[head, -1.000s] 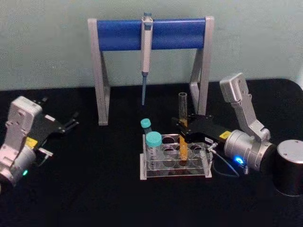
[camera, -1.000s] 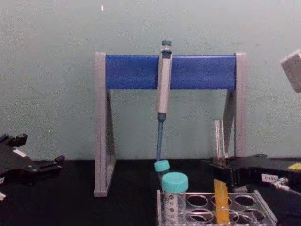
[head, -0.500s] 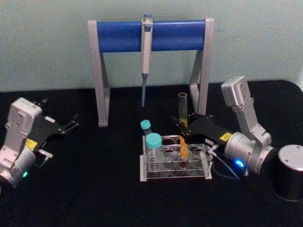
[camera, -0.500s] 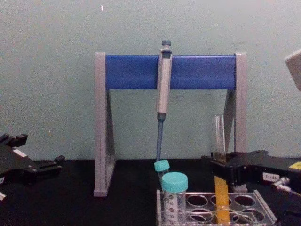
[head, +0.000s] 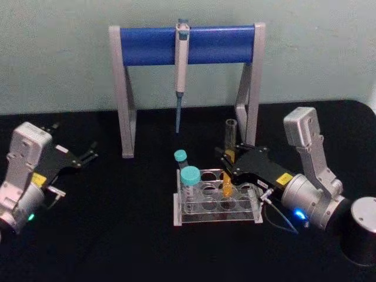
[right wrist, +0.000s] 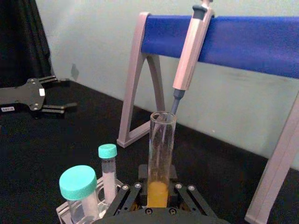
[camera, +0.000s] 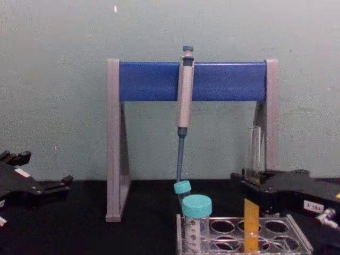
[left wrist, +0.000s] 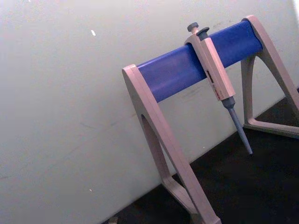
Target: Pick up the test tube from the test tube rack, shake it, then place it back into the test tube rack.
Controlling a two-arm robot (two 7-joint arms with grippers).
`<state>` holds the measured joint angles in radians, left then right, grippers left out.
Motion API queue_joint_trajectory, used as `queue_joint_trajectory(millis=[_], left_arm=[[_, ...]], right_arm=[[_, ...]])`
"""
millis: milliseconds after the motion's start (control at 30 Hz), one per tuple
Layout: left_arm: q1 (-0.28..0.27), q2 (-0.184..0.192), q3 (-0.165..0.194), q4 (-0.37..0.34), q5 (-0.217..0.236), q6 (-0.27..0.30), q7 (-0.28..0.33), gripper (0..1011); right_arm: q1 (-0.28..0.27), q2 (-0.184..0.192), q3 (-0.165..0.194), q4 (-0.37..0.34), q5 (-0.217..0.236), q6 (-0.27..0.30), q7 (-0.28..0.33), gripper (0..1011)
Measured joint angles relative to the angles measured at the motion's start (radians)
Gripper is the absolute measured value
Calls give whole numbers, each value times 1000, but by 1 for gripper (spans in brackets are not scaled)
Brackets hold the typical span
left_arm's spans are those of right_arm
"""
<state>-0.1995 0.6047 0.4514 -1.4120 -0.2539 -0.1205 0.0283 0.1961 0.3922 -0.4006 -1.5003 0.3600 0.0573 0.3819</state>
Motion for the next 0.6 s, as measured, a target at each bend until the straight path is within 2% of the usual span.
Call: queue_joint_trajectory(millis=[367, 600], left_arm=[[0, 0, 0, 0, 0, 0, 0, 1001], [0, 0, 0, 0, 0, 0, 0, 1001]], right_arm=[[-30, 0, 28, -49, -24, -48, -2, 233], [-37, 3, 51, -103, -19, -55, 5, 233]])
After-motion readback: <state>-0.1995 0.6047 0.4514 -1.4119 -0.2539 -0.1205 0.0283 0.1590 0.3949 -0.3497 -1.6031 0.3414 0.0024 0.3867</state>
